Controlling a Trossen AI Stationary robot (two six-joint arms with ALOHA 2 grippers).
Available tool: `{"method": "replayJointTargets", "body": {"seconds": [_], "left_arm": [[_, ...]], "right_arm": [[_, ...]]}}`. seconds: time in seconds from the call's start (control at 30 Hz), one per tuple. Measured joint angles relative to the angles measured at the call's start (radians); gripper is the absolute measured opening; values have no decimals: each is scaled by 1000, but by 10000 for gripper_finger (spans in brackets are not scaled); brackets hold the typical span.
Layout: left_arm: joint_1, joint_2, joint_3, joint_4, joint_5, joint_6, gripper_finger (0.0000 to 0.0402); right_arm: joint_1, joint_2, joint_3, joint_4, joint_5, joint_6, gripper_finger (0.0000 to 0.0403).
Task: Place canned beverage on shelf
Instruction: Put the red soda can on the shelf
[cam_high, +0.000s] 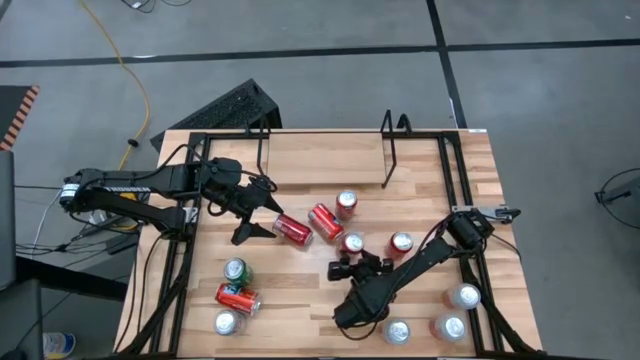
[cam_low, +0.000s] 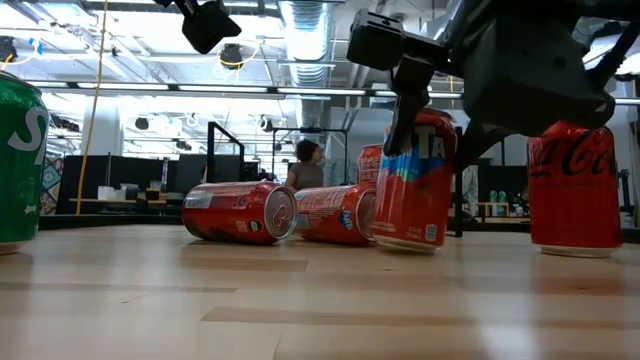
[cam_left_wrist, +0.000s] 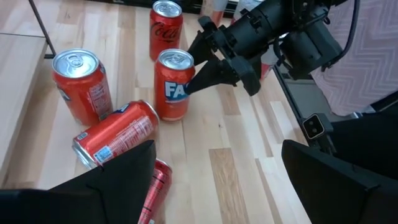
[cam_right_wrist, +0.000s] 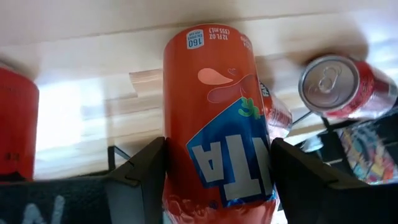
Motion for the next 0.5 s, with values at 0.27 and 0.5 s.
{"method": "replayJointTargets", "body": {"seconds": [0.27,0.5], "left_arm": [[0,0,0,-1,0,0,334],[0,0,0,-2,0,0,334]], "right_arm": [[0,0,4,24,-7,17,243],[-2,0,54,35,-30,84,274]]}}
